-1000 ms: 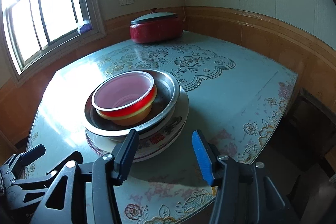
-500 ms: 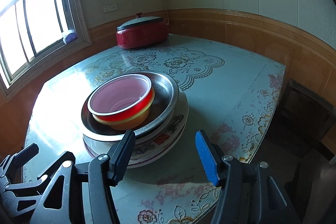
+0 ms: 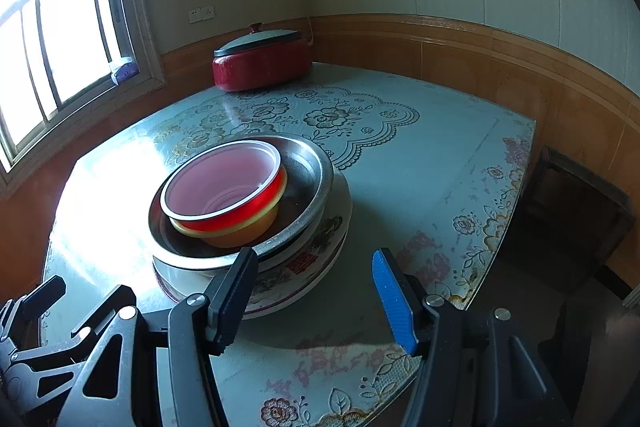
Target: Organize plates and bowls
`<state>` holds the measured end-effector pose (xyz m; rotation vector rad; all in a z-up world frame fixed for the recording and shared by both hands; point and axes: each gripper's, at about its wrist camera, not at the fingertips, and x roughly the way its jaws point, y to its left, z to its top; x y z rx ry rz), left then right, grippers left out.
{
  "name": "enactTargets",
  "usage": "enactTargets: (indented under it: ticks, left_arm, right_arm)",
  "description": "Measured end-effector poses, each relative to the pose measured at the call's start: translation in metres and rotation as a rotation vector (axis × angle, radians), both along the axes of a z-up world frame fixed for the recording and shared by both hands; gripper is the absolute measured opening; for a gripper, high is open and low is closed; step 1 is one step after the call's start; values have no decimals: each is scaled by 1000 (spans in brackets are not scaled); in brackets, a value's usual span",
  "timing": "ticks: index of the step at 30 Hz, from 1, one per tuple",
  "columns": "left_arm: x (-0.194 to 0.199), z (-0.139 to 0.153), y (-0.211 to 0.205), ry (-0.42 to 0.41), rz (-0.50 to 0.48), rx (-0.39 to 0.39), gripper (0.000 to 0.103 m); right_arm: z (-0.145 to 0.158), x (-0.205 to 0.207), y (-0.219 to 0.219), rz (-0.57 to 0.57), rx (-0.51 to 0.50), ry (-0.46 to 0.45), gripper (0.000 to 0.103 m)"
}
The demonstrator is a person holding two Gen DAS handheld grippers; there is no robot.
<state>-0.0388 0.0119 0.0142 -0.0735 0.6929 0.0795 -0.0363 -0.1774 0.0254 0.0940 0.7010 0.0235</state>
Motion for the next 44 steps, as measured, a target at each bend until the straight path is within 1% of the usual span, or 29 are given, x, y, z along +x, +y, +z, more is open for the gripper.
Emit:
enactTargets:
  ticks: [34, 44]
  left_arm:
    - [-3, 3, 0, -18, -1, -9, 103]
    - [-5, 3, 9, -26, 41, -30, 102]
  right_arm:
    - [1, -1, 6, 18, 0, -2, 61]
    - [2, -1, 7, 28, 2, -5, 61]
